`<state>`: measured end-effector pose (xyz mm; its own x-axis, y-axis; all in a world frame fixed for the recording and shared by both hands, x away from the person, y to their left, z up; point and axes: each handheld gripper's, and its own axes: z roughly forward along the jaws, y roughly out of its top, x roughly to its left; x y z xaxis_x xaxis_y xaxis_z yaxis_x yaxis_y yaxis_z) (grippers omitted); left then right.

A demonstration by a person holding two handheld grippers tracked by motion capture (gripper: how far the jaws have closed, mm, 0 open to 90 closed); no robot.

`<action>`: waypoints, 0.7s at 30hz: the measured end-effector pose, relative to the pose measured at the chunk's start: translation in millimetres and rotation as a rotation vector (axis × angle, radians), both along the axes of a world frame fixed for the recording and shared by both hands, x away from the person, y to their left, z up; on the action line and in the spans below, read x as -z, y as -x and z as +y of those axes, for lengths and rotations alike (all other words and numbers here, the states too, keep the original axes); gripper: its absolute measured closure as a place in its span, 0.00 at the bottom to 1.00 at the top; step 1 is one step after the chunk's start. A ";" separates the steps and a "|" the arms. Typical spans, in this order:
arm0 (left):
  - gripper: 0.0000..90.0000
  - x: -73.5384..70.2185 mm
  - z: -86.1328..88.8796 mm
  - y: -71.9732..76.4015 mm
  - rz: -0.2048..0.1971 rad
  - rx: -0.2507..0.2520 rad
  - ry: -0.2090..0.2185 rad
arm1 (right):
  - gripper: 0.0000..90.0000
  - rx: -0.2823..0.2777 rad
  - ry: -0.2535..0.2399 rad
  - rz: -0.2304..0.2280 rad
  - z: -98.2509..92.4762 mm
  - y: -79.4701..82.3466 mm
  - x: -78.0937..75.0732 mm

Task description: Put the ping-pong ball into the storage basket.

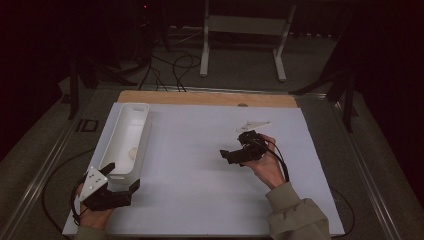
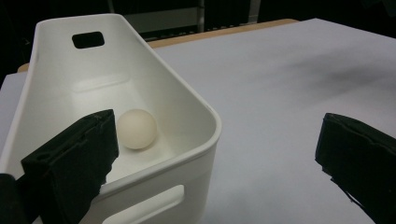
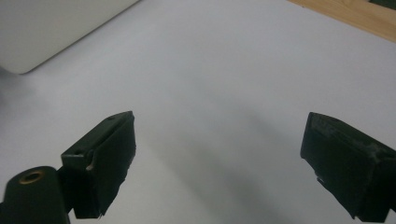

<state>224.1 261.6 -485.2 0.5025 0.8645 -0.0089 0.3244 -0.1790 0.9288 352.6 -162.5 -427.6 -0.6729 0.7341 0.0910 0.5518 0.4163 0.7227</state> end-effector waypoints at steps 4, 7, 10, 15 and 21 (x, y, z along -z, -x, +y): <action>0.00 0.0 0.0 0.0 0.000 0.000 0.000 | 0.11 0.013 -0.016 -0.008 -10.1 2.8 4.3; 0.00 -0.1 -0.1 0.0 0.001 -0.001 -0.001 | 0.11 0.033 -0.032 -0.008 -21.8 6.2 9.9; 0.00 -0.1 -0.3 0.0 0.001 -0.001 -0.001 | 0.11 0.048 -0.036 -0.026 -31.1 10.0 13.5; 0.00 -0.2 -0.1 -0.1 0.002 0.000 0.004 | 0.11 0.072 -0.011 -0.073 -45.0 20.3 19.7; 0.00 -0.5 -0.3 -0.2 0.005 -0.002 0.003 | 0.11 0.110 -0.042 -0.111 -65.1 34.6 26.5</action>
